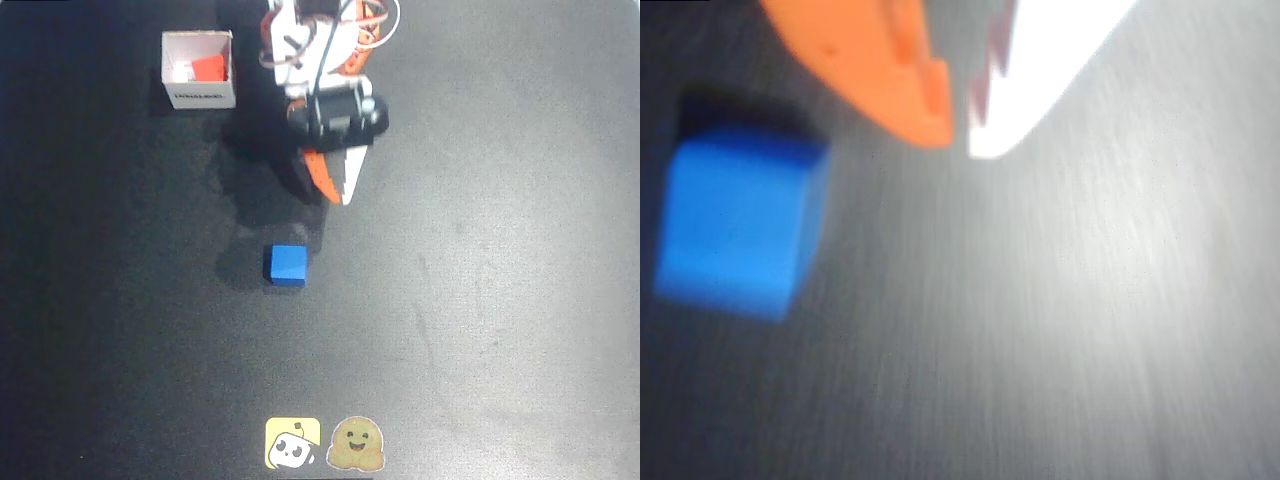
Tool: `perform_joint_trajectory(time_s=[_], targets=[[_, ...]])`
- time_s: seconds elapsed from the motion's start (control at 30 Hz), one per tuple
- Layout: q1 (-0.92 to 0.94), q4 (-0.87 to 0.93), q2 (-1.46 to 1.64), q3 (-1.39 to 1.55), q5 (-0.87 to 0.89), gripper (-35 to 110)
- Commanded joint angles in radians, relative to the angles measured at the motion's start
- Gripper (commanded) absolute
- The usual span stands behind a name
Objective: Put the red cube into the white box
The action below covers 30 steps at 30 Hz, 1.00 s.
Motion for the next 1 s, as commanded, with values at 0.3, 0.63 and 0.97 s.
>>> perform_joint_trajectory(time_s=[0.3,0.63,0.97], targets=[[0.044,0.410,0.002,0.002,0.008,0],[0.043,0.436,0.002,0.002,0.006,0],[0.043,0.436,0.002,0.002,0.006,0]])
